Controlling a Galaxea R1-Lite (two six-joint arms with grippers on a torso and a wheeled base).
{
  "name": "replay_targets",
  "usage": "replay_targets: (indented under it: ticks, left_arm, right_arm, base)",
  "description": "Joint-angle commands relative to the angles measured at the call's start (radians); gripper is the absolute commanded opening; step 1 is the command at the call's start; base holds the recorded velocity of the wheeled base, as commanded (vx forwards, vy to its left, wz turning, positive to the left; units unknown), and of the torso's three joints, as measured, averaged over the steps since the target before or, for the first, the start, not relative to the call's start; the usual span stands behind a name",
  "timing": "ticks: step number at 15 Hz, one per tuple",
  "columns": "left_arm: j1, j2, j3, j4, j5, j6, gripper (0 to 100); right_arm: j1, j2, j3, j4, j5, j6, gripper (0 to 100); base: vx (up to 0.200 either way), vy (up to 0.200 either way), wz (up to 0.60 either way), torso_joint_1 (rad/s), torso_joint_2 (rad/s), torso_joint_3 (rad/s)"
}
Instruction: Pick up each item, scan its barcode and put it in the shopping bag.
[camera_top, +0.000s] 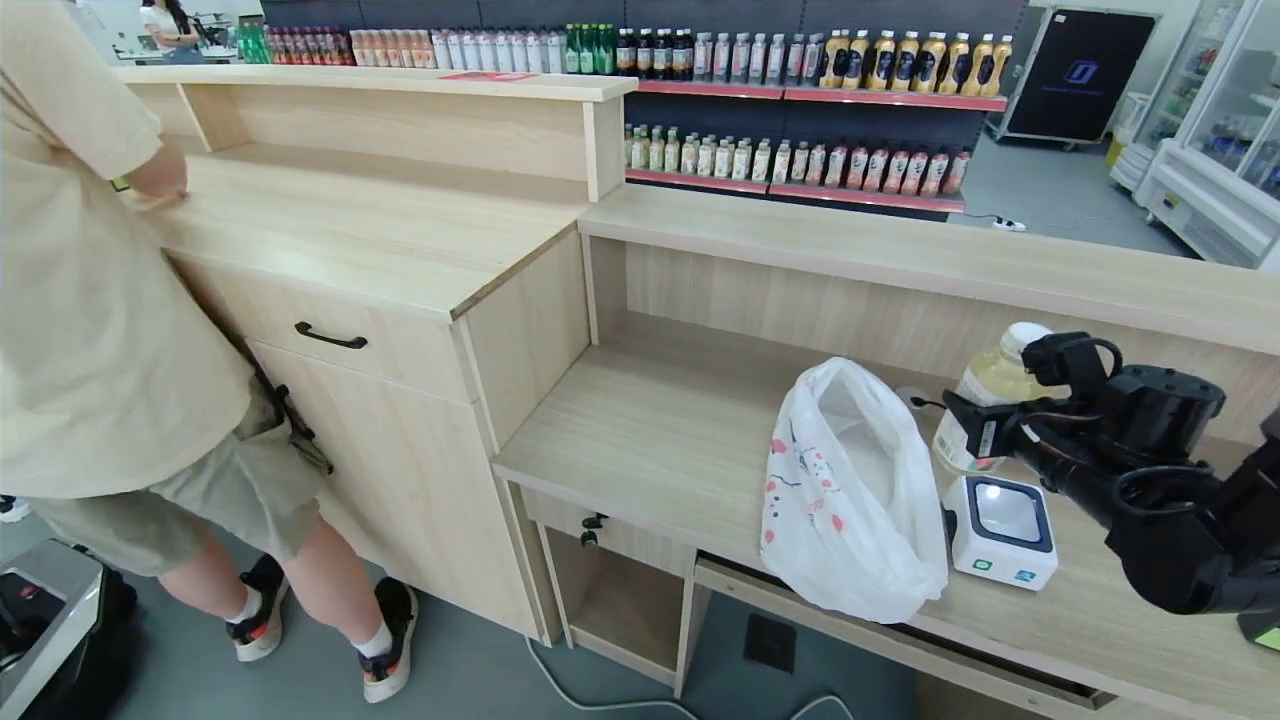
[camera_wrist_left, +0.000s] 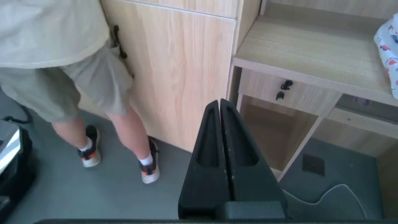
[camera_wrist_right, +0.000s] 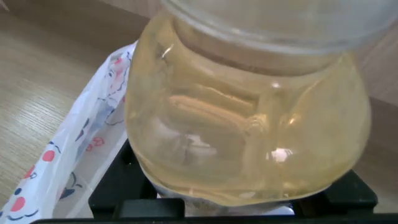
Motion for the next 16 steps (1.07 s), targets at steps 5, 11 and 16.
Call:
replay_targets:
  ticks: [5, 11, 16]
  left_arm:
    - [0.000, 0.000, 0.000, 0.000, 0.001, 0.000, 0]
    - [0.000, 0.000, 0.000, 0.000, 0.001, 0.000, 0]
    - [0.000, 0.000, 0.000, 0.000, 0.001, 0.000, 0]
  right_arm:
    - [0.042, 0.235, -0.150, -0.035, 0.067, 0.000, 0]
    - [0.059, 0.345, -0.245, -0.048, 0.097, -0.003, 0]
    - [0.071, 0.390, -0.305, -0.049, 0.163, -0.003, 0]
  base:
    - [0.000, 0.000, 0.00, 0.000, 0.00, 0.000]
    - [0.000, 0.000, 0.00, 0.000, 0.00, 0.000]
    - [0.000, 0.000, 0.00, 0.000, 0.00, 0.000]
